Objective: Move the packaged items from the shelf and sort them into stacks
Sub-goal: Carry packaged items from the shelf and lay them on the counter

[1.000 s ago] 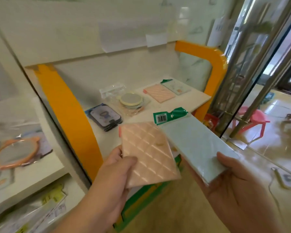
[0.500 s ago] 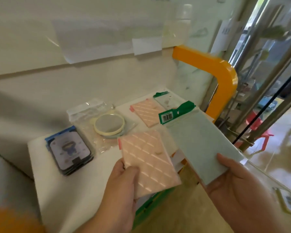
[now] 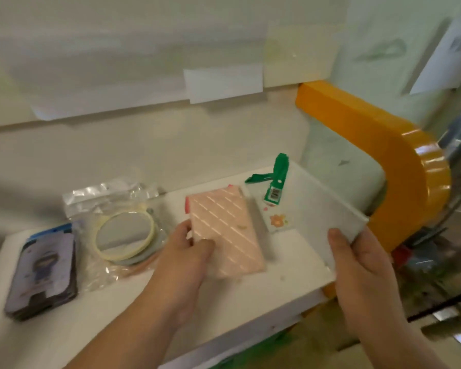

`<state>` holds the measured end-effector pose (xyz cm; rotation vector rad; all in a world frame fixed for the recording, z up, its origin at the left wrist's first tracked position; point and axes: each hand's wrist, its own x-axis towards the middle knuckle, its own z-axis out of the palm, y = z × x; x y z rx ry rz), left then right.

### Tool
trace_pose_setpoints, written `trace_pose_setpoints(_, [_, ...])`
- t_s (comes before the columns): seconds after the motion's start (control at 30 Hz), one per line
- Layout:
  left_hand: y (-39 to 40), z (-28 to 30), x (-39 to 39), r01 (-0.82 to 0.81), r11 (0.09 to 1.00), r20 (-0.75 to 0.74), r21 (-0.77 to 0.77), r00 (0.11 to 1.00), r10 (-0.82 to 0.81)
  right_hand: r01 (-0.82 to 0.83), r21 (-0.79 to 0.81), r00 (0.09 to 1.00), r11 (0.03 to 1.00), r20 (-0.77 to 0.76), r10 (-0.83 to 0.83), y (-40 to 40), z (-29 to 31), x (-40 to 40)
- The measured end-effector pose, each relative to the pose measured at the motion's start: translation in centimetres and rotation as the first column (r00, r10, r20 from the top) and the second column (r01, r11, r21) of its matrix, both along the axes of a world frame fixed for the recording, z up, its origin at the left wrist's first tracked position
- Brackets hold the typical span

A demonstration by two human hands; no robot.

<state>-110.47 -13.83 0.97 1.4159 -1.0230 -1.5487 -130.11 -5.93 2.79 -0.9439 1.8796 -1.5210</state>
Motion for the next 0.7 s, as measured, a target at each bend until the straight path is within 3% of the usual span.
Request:
trace_pose_setpoints(0.07, [-2.1, -0.1, -1.5, -0.018, 1.000, 0.040, -0.005, 0.999, 0.018, -0.086, 0.048, 0.962, 0.995, -0.255, 0.096, -2.1, -0.9, -2.4])
trace_pose_setpoints(0.13, [-4.1, -0.4, -2.7, -0.068, 0.998, 0.064, -0.003, 0.996, 0.068, -0.197, 0.071, 0.860, 0.978, -0.467, 0.207, -4.3, -2.3, -4.4])
trace_pose_setpoints(0.27, [-6.9, -1.5, -3.8, -0.158, 0.987, 0.101, 0.041, 0.983, 0.154, -0.319, 0.237, 0.496, 0.918, -0.783, 0.375, -8.5, -5.9, -6.6])
trace_pose_setpoints(0.4, [-7.9, -2.3, -4.0, -0.173, 0.984, 0.203, 0.042, 0.966, 0.161, -0.359, 0.390, 0.237, 0.848, -0.841, 0.487, -10.2, -8.0, -7.1])
trace_pose_setpoints(0.57, [-7.7, -2.3, -4.2, -0.148, 0.987, 0.427, -0.070, 0.889, 0.163, -0.459, 0.457, 0.149, 0.762, -0.806, 0.573, -10.6, -9.3, -8.1])
trace_pose_setpoints(0.7, [-7.1, -2.2, -4.6, -0.082, 0.984, 0.591, -0.156, 0.791, 0.159, -0.451, 0.461, 0.153, 0.764, -0.804, 0.575, -10.8, -9.0, -8.3])
